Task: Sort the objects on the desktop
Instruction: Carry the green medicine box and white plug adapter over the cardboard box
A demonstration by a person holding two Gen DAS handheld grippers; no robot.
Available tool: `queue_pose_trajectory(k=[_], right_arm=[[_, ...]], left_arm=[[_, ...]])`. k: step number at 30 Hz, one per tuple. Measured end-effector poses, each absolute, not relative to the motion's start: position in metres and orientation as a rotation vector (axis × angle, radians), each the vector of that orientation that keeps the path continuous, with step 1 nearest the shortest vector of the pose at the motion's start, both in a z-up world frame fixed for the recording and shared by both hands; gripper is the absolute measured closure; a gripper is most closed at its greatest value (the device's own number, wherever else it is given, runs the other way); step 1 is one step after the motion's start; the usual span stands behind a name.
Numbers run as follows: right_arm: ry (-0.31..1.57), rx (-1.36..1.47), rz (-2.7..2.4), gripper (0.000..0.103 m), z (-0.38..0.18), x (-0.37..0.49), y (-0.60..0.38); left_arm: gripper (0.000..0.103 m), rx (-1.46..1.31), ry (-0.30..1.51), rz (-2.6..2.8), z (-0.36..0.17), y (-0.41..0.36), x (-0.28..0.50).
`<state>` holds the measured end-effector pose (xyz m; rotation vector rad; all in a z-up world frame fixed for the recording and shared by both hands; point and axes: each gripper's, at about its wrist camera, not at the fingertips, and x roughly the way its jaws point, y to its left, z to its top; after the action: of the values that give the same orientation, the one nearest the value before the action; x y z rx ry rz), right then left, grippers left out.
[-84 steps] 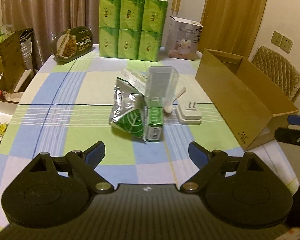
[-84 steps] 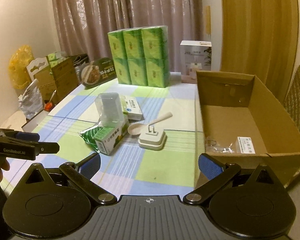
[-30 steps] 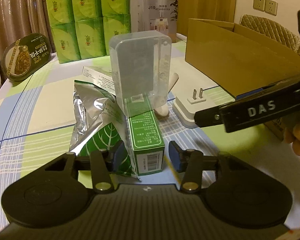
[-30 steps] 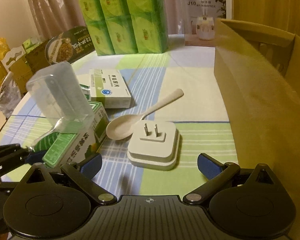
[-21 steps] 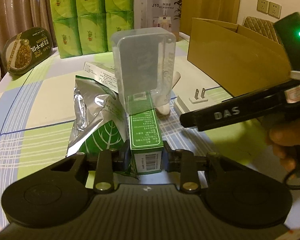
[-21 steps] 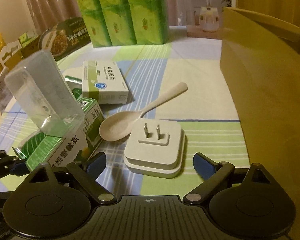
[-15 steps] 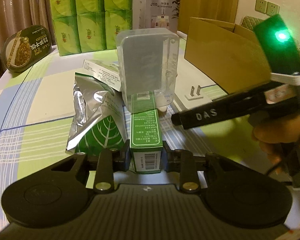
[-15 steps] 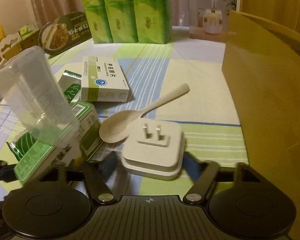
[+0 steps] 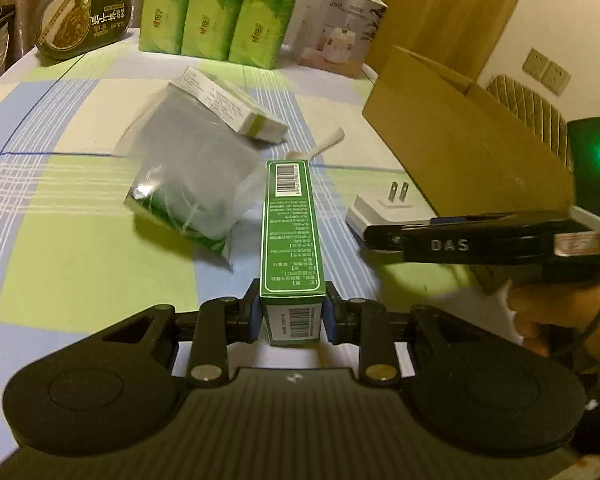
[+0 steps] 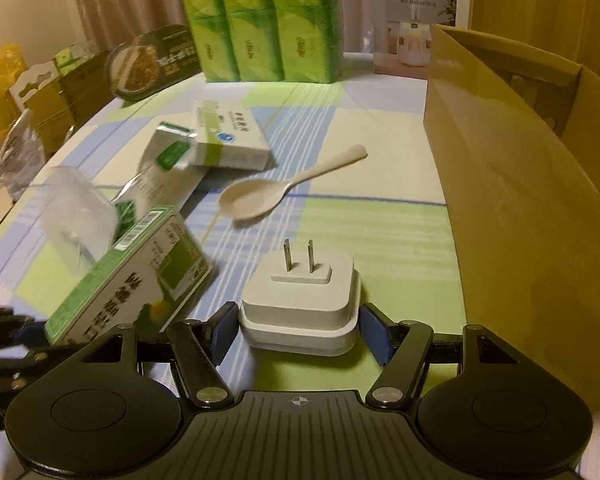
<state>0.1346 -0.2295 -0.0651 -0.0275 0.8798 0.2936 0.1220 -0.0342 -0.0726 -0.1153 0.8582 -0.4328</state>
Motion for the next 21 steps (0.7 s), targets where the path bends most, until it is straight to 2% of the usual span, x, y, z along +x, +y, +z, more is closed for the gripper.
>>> queue_pose_trajectory(k=[10, 17, 21], right_arm=[[0.868, -0.113, 0.316, 0.040, -0.064, 0.071, -0.236], [0.849, -0.123, 0.314, 0.040, -0.072, 0.060, -0.244], [0.841, -0.119, 0.313, 0.039, -0.073, 0.063, -0.244]], left_arm=[[0.078, 0.159, 0.819, -0.403, -0.071, -0.063, 0.075], [0.075, 0.221, 0.805, -0.392, -0.074, -0.073, 0.076], [0.070, 0.236, 0.800, -0.391, -0.076, -0.077, 0.083]])
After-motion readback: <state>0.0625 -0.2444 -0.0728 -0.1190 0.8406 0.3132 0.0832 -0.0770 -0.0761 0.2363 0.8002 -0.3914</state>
